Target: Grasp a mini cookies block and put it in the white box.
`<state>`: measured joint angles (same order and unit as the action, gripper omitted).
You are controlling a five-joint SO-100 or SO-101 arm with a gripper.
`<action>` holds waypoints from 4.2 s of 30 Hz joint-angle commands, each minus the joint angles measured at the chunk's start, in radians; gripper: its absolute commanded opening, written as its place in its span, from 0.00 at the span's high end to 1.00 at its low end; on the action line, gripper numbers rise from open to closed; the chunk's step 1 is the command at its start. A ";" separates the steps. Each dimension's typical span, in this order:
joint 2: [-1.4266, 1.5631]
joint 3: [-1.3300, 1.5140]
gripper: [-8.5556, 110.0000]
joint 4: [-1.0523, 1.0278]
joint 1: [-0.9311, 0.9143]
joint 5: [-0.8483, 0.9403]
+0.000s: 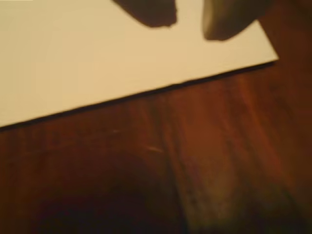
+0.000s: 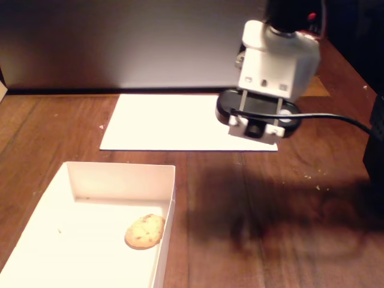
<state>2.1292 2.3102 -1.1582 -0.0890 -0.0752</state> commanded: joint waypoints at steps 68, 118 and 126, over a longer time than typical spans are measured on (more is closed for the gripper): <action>1.243 0.876 0.93 -0.035 0.034 0.043; 1.243 0.877 0.93 -0.032 0.034 0.071; 1.243 0.877 0.93 -0.032 0.034 0.071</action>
<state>3.2996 3.1953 -1.1750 -0.0476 -0.0061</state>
